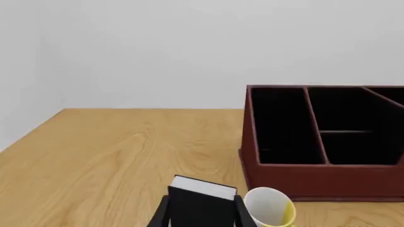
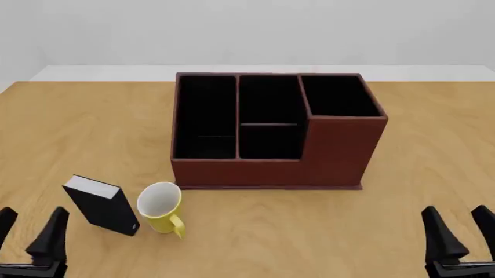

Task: Pick up the yellow and white mug and place it to the right of the caddy.

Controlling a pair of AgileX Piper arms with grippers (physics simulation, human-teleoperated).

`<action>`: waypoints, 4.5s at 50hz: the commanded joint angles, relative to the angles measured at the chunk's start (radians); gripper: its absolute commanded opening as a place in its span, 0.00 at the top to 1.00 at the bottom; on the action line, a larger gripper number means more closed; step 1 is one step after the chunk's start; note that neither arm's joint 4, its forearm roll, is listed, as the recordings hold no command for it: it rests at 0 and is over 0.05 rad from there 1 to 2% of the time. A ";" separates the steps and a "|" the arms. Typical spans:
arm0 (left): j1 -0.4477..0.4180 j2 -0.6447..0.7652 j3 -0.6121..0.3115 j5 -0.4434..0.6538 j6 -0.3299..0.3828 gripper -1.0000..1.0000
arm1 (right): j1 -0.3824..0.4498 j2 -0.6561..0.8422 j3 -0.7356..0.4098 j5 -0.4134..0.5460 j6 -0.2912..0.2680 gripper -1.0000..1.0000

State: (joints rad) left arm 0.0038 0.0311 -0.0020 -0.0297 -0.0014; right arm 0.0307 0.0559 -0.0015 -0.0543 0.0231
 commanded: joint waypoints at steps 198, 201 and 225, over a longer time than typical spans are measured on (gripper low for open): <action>-0.002 -0.031 -0.365 0.255 -0.027 0.00 | 0.854 1.591 -0.345 -1.024 -0.092 0.00; -0.005 -0.031 -0.371 0.259 -0.027 0.00 | 0.856 1.599 -0.356 -1.018 -0.093 0.00; 0.018 -0.031 -0.383 0.265 -0.035 0.00 | 0.896 1.658 -0.440 -0.979 -0.095 0.00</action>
State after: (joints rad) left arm 0.0153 0.0000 -0.3816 0.2329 -0.0338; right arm 0.9090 1.6913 -0.4077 -1.0500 -0.0715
